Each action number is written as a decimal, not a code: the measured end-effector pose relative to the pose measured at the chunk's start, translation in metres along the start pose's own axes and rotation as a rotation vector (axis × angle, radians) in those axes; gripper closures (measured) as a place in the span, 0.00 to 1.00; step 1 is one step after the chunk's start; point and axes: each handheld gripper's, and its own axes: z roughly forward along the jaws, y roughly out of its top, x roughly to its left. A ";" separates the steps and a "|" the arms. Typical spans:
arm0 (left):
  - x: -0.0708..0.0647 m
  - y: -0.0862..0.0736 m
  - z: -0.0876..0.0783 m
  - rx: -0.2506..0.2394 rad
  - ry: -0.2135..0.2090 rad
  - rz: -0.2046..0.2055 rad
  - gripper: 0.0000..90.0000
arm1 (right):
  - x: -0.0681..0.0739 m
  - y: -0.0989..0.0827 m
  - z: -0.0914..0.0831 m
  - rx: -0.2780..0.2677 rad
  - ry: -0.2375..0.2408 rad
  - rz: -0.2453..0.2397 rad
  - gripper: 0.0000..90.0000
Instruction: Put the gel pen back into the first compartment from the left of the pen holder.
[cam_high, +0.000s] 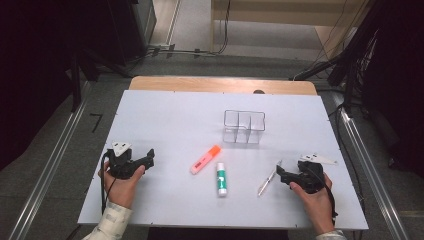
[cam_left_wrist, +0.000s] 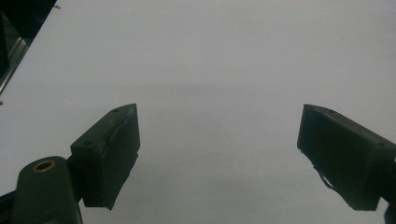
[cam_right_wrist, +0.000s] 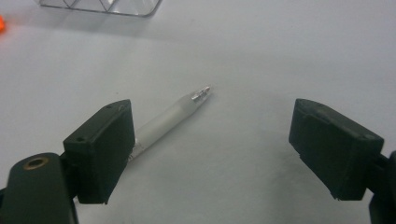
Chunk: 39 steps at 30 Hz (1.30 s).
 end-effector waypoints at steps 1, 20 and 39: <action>0.000 0.000 0.000 0.000 0.000 0.000 0.15 | 0.001 0.000 0.001 0.001 -0.002 -0.003 0.14; 0.000 0.000 0.000 0.001 -0.001 0.001 0.15 | 0.012 0.003 0.009 0.013 -0.009 -0.016 0.17; 0.000 0.000 0.000 -0.003 -0.002 -0.001 0.15 | 0.025 0.002 0.017 0.029 -0.037 -0.032 0.24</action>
